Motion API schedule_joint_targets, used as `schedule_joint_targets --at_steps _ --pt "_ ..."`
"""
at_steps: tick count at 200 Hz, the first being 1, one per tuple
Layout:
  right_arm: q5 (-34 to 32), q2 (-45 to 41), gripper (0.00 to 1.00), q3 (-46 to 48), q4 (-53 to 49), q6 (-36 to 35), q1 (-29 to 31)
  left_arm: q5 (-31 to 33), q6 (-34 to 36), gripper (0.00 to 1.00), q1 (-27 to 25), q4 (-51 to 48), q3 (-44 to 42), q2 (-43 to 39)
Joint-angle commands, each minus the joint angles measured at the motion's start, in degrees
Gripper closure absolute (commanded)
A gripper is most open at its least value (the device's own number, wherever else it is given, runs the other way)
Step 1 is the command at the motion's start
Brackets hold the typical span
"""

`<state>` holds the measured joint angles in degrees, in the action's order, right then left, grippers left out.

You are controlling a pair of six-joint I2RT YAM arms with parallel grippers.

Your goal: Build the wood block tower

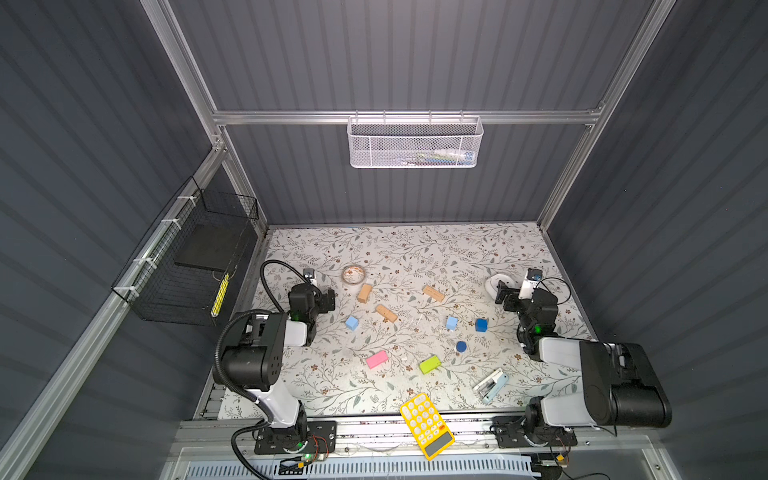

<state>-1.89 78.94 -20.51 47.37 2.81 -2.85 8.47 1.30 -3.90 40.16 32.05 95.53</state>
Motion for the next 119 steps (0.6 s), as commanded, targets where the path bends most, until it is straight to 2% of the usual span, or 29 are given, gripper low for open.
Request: schedule_joint_targets --at_steps 1,24,71,97,119 --pt "-0.8 -4.3 0.01 -5.2 -11.1 0.5 -0.1 1.1 -0.2 0.0 0.4 -8.0 3.4 -3.7" --pt "-0.6 -7.8 0.01 -8.8 -20.2 2.6 0.1 -0.3 -1.2 0.0 0.3 -12.0 4.5 -7.7" --pt "1.3 -13.5 0.06 -17.1 -39.8 5.8 3.9 -7.5 -4.2 0.04 -0.1 -29.6 12.6 -15.3" --pt "0.1 -14.1 0.09 -21.7 -48.3 6.4 11.2 -6.7 -6.2 0.07 -3.3 -38.4 17.7 -17.8" --pt "-2.6 -12.8 0.09 -25.0 -52.5 7.6 19.1 -2.5 -7.9 0.09 -9.9 -44.7 22.3 -18.2"
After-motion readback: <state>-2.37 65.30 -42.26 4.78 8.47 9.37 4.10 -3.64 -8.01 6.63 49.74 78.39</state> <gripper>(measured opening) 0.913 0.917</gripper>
